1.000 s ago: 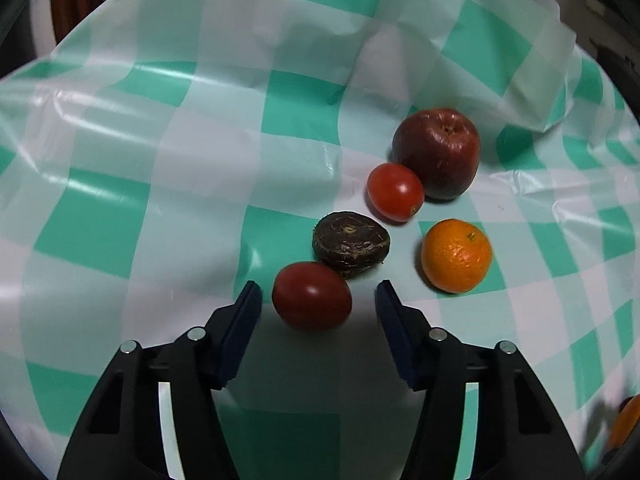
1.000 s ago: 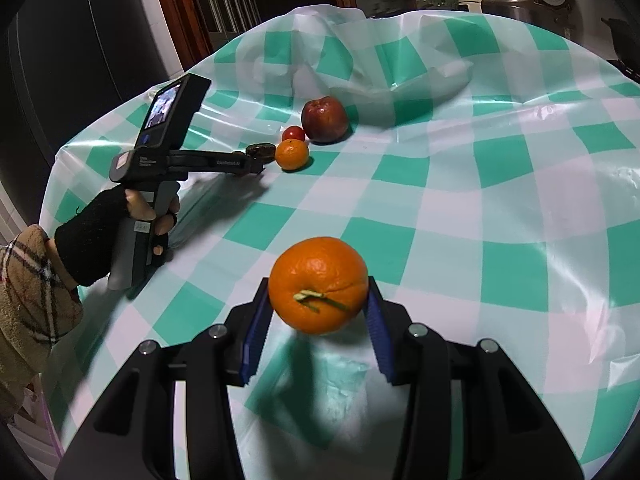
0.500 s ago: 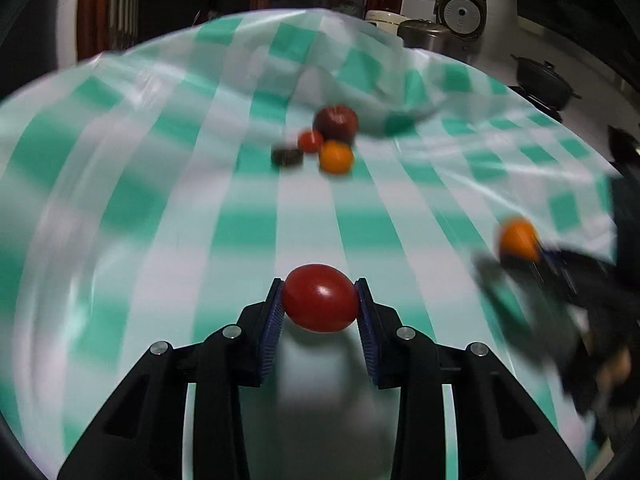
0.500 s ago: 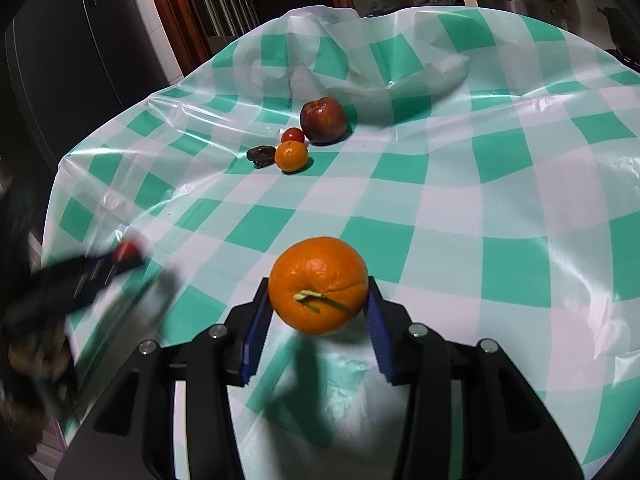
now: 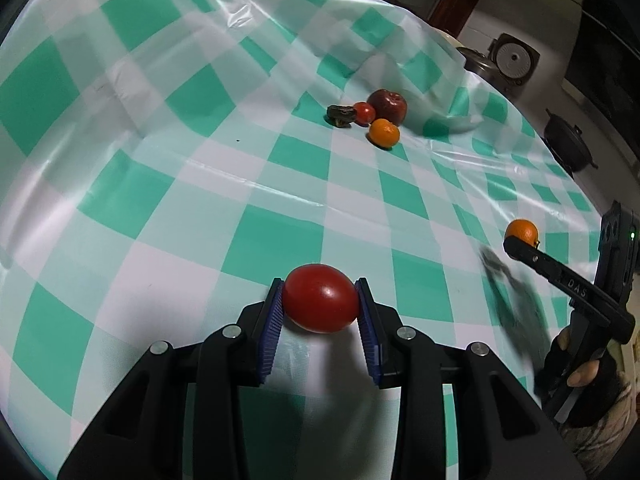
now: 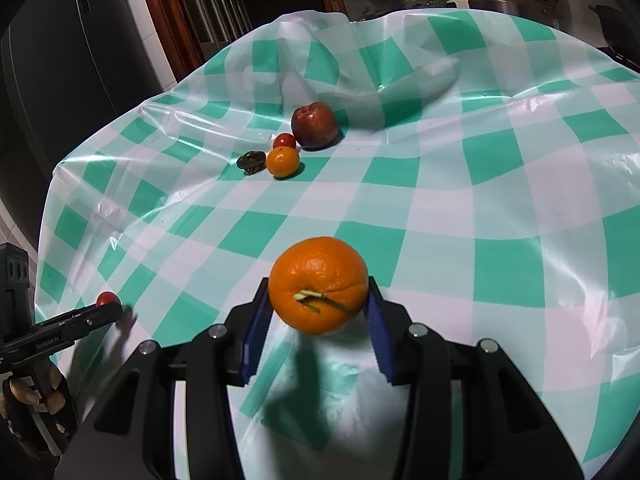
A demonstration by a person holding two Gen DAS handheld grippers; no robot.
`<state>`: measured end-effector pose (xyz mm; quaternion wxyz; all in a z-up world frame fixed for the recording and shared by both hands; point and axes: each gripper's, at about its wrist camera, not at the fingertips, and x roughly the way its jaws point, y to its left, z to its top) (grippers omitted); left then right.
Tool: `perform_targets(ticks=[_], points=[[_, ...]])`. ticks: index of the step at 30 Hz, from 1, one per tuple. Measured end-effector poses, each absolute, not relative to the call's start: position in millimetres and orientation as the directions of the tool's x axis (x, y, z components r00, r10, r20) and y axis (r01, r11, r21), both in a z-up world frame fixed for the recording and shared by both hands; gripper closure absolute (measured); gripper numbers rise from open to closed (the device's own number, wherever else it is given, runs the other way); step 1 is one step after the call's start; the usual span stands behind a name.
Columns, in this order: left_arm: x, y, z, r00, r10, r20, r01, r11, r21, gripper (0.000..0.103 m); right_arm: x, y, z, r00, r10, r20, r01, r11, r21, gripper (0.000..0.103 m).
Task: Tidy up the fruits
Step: 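Grasp a red cherry tomato with the left tool, then carry the cherry tomato and tangerine over the white box with both tools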
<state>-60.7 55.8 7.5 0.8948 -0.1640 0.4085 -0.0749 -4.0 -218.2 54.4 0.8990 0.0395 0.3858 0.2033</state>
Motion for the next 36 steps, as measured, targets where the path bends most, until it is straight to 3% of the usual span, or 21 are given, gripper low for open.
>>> perform_targets(ticks=[15, 20, 26, 36], points=[[-102.3, 59.8, 36.5, 0.735, -0.268, -0.623, 0.023, 0.928, -0.372, 0.069, -21.2, -201.9, 62.4, 0.624, 0.342, -0.703, -0.323, 0.932, 0.166, 0.057], [-172.2, 68.9, 60.0, 0.776, -0.129, -0.618, 0.004, 0.980, -0.199, 0.069, -86.8, -149.5, 72.4, 0.573, 0.459, -0.679, -0.447, 0.869, 0.211, 0.057], [-256.5, 121.2, 55.4, 0.761, 0.033, -0.648, -0.136, 0.985, -0.110, 0.069, -161.7, -60.4, 80.3, 0.452, 0.593, -0.667, -0.642, 0.735, 0.219, 0.057], [-367.9, 221.1, -9.4, 0.593, 0.261, -0.762, -0.416, 0.909, -0.012, 0.069, -287.8, 86.9, 55.7, 0.145, 0.638, -0.756, -0.929, 0.350, 0.117, 0.057]])
